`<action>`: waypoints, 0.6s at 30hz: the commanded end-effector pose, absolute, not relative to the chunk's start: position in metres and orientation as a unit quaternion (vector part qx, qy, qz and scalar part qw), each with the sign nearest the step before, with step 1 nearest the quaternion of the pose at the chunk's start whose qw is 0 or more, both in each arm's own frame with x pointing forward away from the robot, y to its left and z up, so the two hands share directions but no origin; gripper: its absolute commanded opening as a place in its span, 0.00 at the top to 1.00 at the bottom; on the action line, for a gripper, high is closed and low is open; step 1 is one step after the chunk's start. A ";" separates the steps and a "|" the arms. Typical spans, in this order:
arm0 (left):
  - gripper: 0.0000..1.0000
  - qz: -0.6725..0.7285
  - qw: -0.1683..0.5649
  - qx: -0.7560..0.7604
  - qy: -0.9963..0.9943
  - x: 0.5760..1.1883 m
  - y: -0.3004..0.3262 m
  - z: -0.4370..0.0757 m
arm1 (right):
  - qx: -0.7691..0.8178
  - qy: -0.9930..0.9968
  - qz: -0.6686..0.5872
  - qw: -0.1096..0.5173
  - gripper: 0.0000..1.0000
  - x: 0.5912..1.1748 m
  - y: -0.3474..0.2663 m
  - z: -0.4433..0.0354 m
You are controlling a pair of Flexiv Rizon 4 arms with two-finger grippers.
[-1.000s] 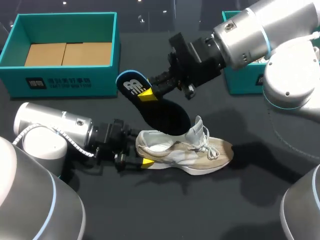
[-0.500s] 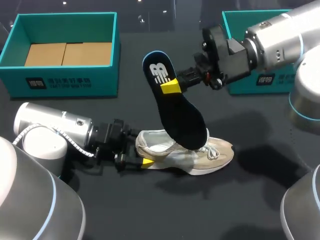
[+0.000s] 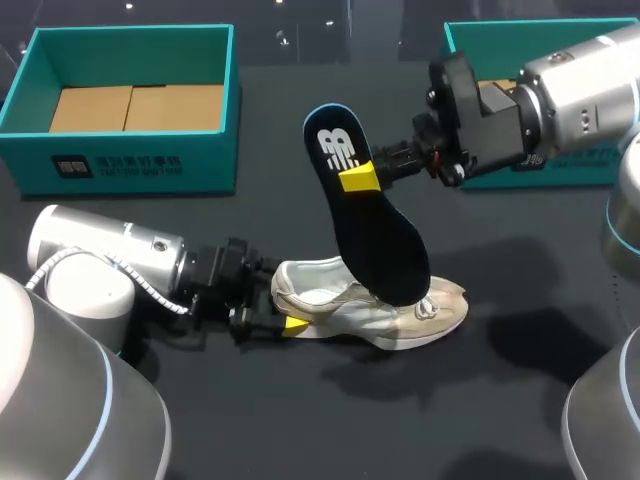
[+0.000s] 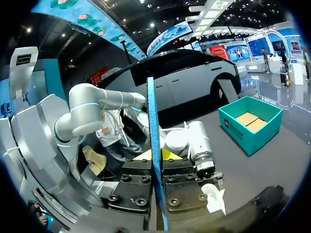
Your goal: Take the shoe out of the shoebox, open the shoe tongue, remove and reinsert the insole, then place the shoe into the shoebox
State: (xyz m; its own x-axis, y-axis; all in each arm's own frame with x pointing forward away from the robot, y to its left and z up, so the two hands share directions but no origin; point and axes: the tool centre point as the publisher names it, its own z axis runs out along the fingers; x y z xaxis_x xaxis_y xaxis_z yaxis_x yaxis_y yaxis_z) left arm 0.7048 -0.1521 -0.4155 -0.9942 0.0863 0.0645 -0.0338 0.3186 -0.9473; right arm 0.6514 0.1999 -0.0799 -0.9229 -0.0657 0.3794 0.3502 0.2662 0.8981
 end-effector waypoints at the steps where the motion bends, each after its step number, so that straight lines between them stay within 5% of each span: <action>1: 1.00 0.583 0.051 -0.016 -0.810 0.704 -0.150 -0.417 | -0.143 -0.748 -0.630 0.154 1.00 0.633 0.182 -0.087; 18: 1.00 0.583 0.051 -0.016 -0.810 0.704 -0.150 -0.417 | -0.215 -0.710 -0.661 0.115 1.00 0.614 0.153 -0.081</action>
